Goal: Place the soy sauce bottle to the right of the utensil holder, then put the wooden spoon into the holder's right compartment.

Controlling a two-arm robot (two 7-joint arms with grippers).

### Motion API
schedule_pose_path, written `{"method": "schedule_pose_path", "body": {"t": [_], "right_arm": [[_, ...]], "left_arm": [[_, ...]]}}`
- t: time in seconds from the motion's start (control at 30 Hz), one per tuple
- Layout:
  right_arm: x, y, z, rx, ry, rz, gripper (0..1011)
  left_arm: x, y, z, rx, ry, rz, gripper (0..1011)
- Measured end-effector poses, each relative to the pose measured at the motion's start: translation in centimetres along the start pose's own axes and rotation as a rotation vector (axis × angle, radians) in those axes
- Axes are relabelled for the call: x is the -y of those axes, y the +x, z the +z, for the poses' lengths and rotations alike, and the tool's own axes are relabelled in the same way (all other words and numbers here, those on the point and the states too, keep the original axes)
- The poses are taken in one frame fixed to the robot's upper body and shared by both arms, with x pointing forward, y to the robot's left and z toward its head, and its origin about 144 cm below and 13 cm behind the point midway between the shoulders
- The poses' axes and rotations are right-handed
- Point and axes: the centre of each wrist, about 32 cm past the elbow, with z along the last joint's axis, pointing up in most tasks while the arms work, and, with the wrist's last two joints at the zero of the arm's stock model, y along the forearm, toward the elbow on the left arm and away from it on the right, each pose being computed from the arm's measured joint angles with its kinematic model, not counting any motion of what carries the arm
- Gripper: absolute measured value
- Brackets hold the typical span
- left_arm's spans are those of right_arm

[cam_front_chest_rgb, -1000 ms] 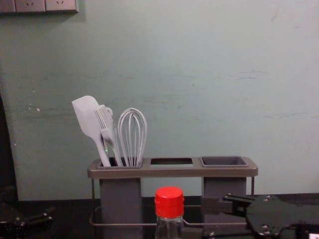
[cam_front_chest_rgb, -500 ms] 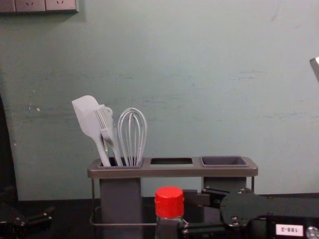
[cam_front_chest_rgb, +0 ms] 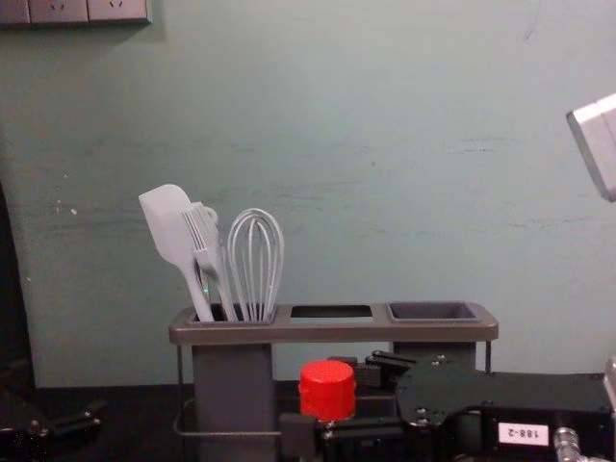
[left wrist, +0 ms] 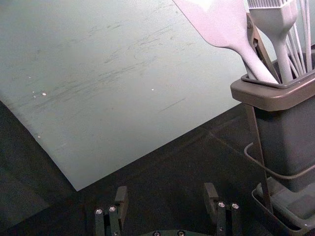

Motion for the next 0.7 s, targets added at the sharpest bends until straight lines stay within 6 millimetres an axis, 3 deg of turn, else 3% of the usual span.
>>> {"method": "schedule_pose_path", "body": {"t": [0.7], "right_arm": [[-0.79,0.08,-0.19,0.015,0.024,-0.006,1003]], "left_arm": [[0.0,0.0,0.0,0.0,0.0,0.0,1005]]}}
